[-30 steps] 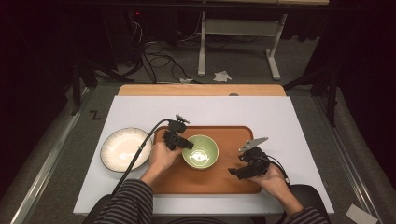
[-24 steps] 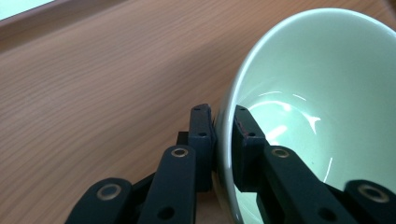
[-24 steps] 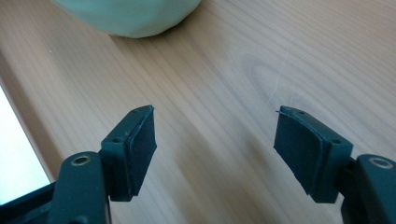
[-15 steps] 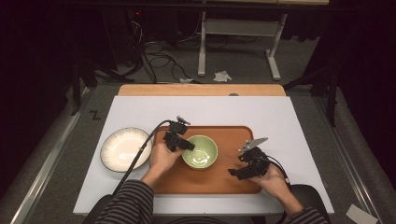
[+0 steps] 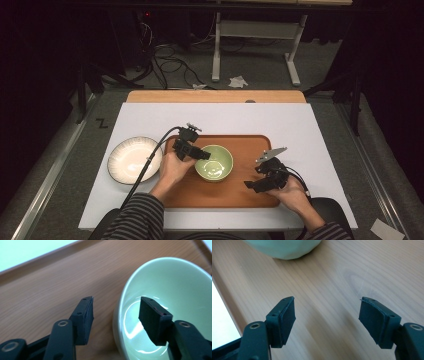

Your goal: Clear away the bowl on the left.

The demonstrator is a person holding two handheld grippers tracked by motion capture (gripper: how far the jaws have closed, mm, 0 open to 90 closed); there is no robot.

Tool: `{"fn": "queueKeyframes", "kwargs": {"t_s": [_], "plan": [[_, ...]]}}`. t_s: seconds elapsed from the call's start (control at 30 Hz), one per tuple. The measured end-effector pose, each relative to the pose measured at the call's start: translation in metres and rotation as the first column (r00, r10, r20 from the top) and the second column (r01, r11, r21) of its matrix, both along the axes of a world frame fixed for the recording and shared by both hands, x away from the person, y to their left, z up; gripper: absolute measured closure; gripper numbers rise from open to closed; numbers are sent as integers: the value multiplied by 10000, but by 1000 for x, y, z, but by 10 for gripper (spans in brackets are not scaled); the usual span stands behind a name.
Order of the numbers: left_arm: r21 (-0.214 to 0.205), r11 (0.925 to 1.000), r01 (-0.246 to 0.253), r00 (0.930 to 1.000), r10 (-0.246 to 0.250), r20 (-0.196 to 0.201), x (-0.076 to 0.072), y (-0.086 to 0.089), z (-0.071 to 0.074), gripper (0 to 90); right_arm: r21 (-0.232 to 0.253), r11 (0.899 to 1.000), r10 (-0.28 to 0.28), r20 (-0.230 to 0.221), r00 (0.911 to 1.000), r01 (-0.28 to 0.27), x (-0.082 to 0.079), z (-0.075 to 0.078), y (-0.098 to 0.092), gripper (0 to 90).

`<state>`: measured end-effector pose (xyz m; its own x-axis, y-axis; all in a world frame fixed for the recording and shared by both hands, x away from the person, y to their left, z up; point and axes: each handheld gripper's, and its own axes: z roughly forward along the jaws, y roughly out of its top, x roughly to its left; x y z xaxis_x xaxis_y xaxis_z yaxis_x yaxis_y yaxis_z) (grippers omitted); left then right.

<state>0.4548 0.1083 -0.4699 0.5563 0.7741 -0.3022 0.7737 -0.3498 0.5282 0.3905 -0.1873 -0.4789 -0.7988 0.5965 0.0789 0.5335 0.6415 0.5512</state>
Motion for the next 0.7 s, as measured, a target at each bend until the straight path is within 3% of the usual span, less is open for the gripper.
{"fn": "queueKeyframes", "kwargs": {"t_s": [0.43,0.7], "plan": [[-227,9997,15,9983,-1,582,-9,13,15,421,-169,9999,35,31,10000,-35,-1,-1,1,308],[4,10000,42,9955,-43,944,-16,22,26,422,-195,9998,78,21,10000,-78,-1,-1,2,307]]}}
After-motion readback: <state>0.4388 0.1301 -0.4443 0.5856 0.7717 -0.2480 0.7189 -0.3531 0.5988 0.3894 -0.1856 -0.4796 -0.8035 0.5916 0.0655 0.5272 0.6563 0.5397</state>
